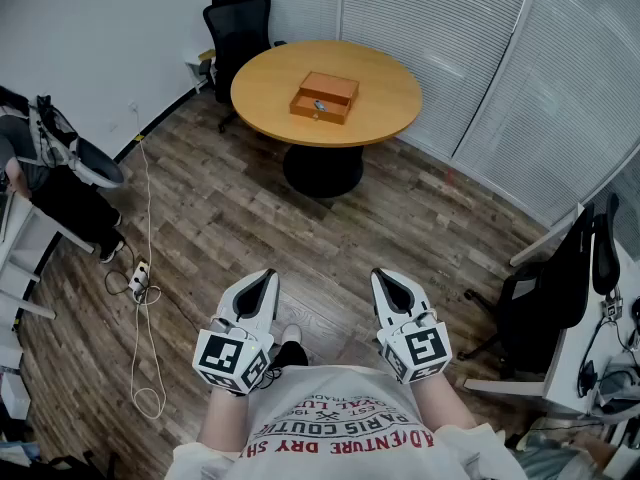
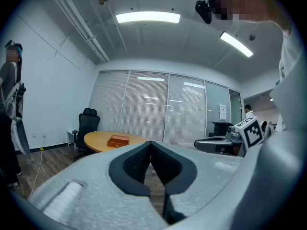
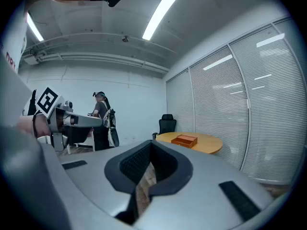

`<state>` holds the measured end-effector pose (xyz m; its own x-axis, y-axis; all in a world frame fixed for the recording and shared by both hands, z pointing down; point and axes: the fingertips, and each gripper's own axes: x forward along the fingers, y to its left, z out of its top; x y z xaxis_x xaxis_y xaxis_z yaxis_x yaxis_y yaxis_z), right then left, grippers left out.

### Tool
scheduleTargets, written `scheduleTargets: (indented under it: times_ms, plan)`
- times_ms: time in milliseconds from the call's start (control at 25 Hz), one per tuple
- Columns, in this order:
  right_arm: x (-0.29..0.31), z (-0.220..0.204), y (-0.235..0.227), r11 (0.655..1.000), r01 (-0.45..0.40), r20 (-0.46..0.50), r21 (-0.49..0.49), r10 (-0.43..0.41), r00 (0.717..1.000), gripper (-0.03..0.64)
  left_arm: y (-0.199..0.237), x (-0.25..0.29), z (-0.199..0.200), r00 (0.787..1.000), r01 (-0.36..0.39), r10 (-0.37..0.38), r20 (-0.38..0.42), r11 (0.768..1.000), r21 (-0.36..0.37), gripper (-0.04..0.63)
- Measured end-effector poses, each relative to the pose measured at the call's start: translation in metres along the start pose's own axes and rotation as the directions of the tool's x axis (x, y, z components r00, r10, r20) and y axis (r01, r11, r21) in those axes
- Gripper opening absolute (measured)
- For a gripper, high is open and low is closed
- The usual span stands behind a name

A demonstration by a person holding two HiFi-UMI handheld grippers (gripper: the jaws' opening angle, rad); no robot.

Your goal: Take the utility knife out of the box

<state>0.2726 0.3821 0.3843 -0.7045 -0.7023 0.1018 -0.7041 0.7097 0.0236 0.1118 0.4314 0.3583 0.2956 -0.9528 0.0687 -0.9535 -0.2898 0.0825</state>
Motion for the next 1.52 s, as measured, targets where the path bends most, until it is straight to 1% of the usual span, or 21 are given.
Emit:
scheduleTargets:
  times_ms: [440, 640, 840, 1080, 1320, 1520]
  plan:
    - [0.008, -0.006, -0.007, 1.000, -0.007, -0.023, 0.002, 0.007, 1.000, 0.005, 0.005, 0.011, -0.007, 1.000, 0.005, -0.006, -0.019, 1.000, -0.018, -0.005]
    - [0.015, -0.010, -0.015, 0.998, -0.001, -0.027, 0.061, 0.002, 1.000, 0.005, 0.008, 0.019, -0.008, 1.000, 0.007, -0.007, -0.027, 1.000, -0.017, -0.005]
    - [0.032, -0.014, -0.019, 0.996, 0.018, -0.051, 0.083, -0.014, 0.999, 0.006, 0.024, 0.030, -0.012, 0.999, 0.020, -0.021, -0.049, 0.999, -0.029, -0.005]
    - [0.073, -0.016, -0.022, 0.992, 0.057, -0.084, 0.110, -0.048, 0.995, 0.006, 0.063, 0.052, -0.008, 0.997, 0.047, -0.049, -0.059, 0.998, -0.035, -0.005]
    - [0.134, -0.007, -0.017, 0.984, 0.113, -0.091, 0.139, -0.101, 0.991, 0.006, 0.131, 0.074, 0.002, 0.995, 0.064, -0.066, -0.068, 0.998, -0.030, -0.005]
    - [0.181, -0.008, -0.006, 0.977, 0.143, -0.113, 0.158, -0.126, 0.986, 0.006, 0.176, 0.092, 0.009, 0.992, 0.102, -0.104, -0.072, 0.994, -0.026, -0.005]
